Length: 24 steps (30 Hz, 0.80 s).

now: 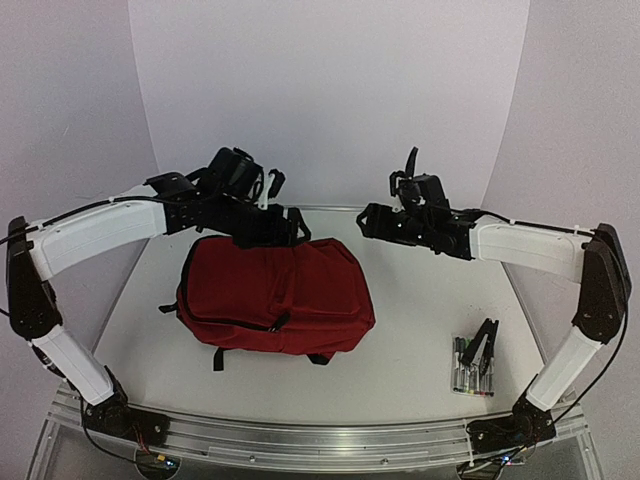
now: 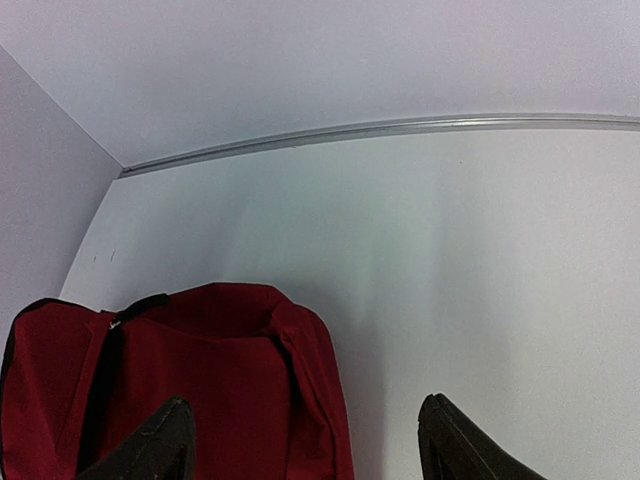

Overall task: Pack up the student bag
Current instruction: Adjust the student bag at the center of the board.

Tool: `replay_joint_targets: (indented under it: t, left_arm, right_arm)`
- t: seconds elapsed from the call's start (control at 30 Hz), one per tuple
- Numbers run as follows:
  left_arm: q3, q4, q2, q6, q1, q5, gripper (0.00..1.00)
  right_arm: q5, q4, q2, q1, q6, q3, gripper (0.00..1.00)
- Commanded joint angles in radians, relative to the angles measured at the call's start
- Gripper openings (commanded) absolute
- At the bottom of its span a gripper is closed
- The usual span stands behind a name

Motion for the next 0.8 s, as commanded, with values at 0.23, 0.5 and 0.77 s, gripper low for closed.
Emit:
replay_joint_targets:
  t: [0.23, 0.5, 0.77]
  left_arm:
    - [0.161, -0.309, 0.175, 0.015, -0.035, -0.290, 0.92]
    - [0.026, -0.245, 0.073, -0.026, -0.032, -0.341, 0.64]
    - [-0.083, -0.194, 0.008, -0.059, -0.016, -0.307, 0.35]
  right_arm:
    - [0.032, 0.005, -0.058, 0.001, 0.034, -0.062, 0.78]
    - [0.056, -0.012, -0.071, 0.033, 0.042, -0.053, 0.78]
    - [0.167, -0.091, -0.065, 0.190, 0.036, 0.023, 0.76]
